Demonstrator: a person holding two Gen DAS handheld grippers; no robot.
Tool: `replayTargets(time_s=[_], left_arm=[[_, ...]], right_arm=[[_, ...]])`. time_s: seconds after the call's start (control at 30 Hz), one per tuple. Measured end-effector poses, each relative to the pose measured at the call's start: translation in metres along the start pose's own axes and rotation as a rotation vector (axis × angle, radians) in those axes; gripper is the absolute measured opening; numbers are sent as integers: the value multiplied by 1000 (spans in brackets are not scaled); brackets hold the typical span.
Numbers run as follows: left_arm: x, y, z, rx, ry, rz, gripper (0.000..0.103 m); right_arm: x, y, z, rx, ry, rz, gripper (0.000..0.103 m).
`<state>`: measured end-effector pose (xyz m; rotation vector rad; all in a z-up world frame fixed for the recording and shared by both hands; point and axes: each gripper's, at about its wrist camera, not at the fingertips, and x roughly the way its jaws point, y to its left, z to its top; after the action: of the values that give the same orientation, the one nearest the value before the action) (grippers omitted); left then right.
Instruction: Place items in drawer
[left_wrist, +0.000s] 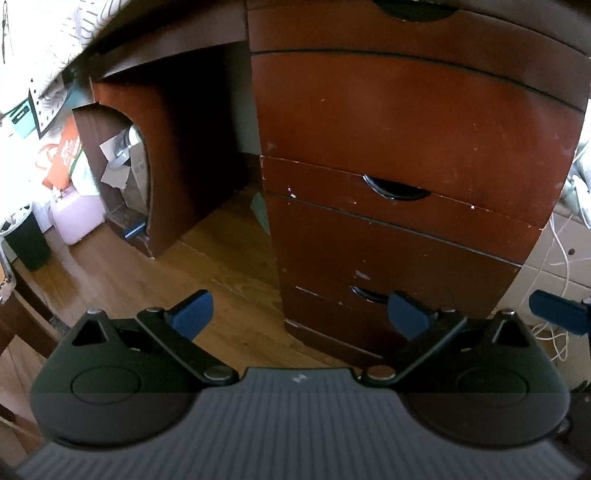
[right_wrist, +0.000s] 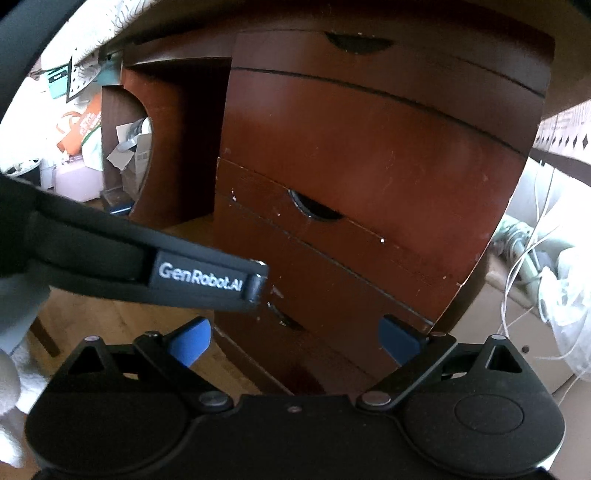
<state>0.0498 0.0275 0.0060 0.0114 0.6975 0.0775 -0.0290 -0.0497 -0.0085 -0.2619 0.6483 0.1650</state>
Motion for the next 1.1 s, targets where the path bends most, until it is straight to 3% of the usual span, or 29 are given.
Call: replayTargets(time_s=[0.2, 0.5, 0.73, 0.9, 1.1], left_arm=[[-1, -7, -5, 42, -12, 65, 103], [-3, -11, -10, 53, -8, 42, 103], [-8, -7, -9, -28, -17, 66, 103], [-14, -9, -11, -27, -42, 74, 103], [-4, -3, -14, -101, 38, 89, 103]], right_arm=[[-2, -12, -1, 58, 18, 15, 100], [-4, -12, -4, 43, 31, -1, 100], [-4, -12, -5, 42, 50, 3, 100], [-3, -11, -7, 33, 66, 7, 100], [-4, -12, -6, 38, 67, 4, 100]])
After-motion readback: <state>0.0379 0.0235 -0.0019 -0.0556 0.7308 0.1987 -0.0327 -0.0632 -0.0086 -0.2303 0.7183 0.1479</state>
